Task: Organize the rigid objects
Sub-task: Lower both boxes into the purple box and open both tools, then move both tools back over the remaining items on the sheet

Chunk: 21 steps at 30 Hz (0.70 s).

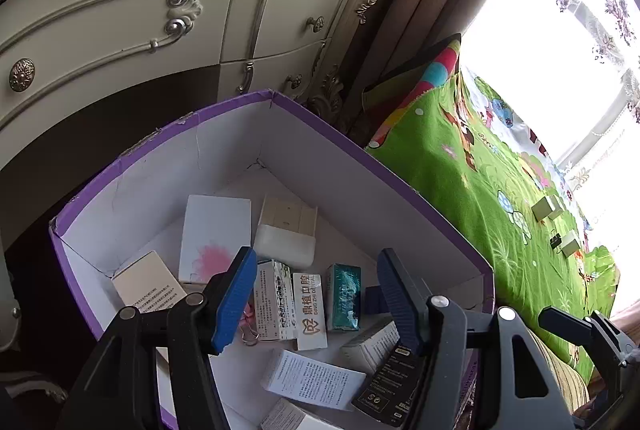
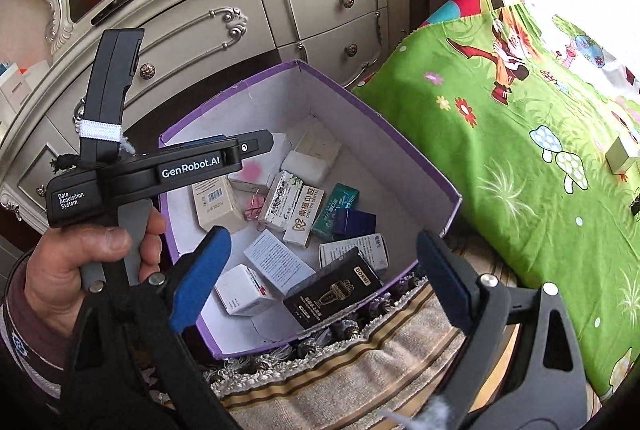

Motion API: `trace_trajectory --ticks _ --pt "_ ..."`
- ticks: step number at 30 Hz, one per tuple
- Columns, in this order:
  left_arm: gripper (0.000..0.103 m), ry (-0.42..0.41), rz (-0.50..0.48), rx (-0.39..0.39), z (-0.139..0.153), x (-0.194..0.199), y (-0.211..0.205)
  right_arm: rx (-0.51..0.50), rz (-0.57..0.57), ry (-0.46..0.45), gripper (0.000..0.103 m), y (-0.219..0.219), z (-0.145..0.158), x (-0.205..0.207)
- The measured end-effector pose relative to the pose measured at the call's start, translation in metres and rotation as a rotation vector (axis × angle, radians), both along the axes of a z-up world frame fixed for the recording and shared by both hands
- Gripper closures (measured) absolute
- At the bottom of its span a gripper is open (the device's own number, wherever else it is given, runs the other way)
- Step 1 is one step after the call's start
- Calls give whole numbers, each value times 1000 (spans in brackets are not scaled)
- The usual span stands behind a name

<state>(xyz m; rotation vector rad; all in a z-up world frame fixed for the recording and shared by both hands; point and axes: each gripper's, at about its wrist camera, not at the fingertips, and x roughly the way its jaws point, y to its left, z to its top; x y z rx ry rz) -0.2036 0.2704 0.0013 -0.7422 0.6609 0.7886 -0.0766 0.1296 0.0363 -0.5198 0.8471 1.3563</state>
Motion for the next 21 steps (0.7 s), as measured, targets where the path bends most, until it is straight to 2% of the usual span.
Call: trace_trajectory --ticks 10,21 --pt "40 -37 -59 -14 11 22 -12 30 -109 -24 8 -15 15 49" --pt "40 -45 -175 -17 22 79 -36 50 -265 -73 8 -41 32 129"
